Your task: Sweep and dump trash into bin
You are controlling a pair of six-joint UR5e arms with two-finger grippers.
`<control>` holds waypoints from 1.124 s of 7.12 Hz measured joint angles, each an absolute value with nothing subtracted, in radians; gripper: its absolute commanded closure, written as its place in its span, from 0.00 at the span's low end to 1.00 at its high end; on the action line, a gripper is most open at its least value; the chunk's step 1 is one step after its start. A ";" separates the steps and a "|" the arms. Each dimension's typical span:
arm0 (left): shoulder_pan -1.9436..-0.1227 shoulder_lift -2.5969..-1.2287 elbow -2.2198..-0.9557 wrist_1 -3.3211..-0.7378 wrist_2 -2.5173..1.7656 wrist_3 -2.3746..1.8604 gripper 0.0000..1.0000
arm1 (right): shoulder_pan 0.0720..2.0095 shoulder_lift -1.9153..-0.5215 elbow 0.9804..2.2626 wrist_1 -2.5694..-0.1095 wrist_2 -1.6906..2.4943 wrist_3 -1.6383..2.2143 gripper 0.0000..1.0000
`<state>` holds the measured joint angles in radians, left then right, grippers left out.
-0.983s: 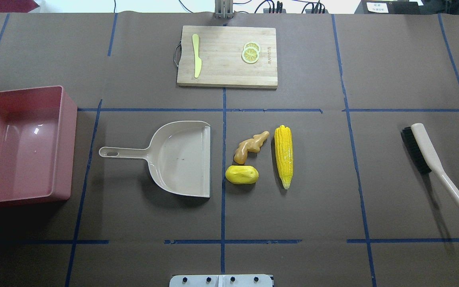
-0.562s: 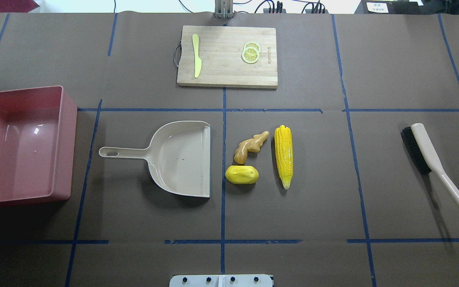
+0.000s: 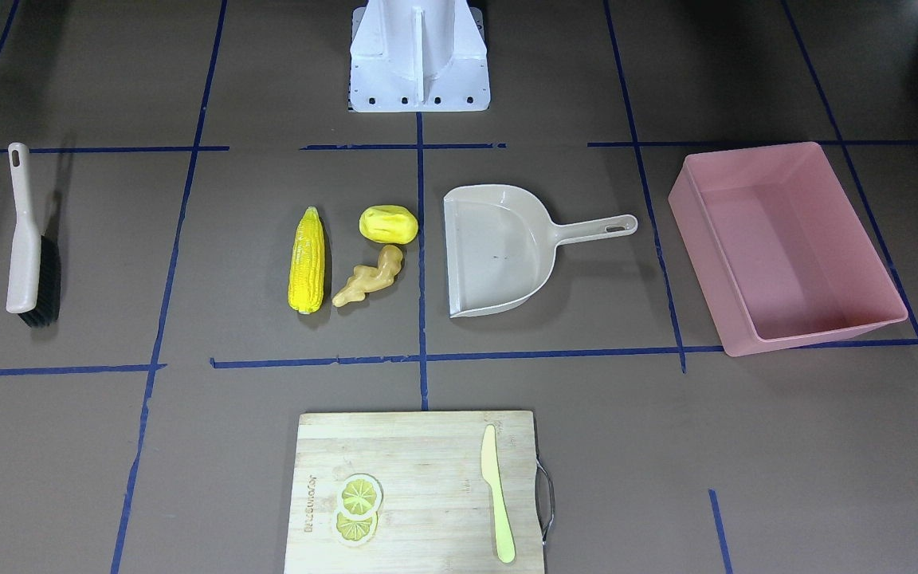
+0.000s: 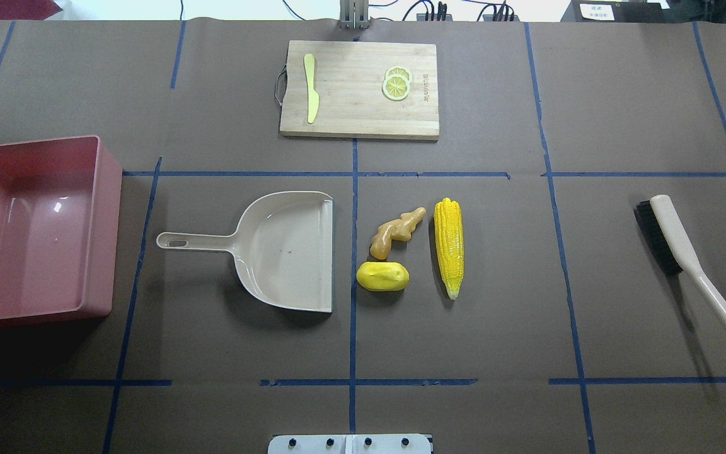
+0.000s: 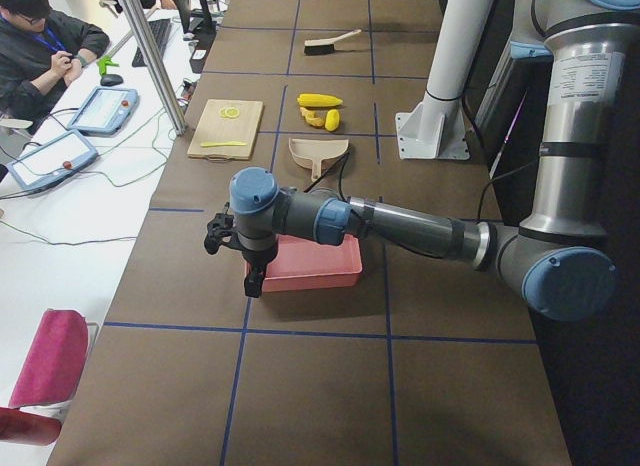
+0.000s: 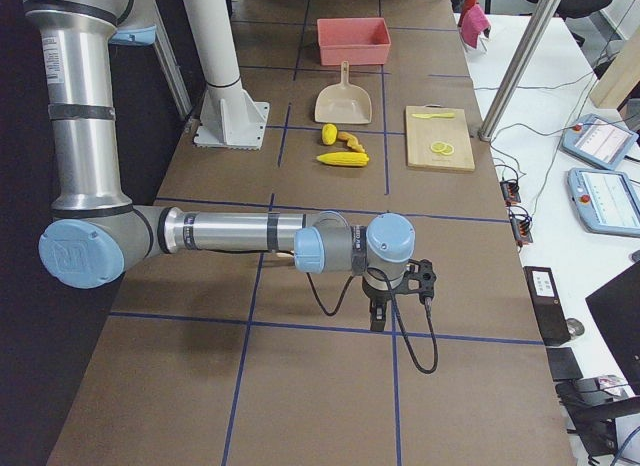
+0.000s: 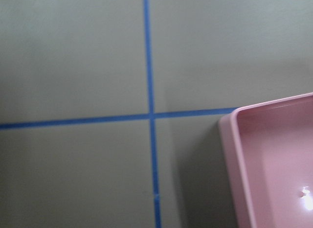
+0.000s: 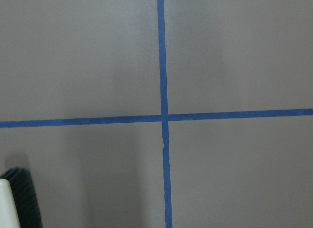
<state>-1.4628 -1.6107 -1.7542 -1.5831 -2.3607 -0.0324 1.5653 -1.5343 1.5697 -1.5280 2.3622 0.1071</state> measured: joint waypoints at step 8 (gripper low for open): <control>-1.109 -1.839 -1.981 -1.571 -2.308 -0.029 0.00 | 1.511 -1.531 1.662 -1.529 2.369 0.121 0.00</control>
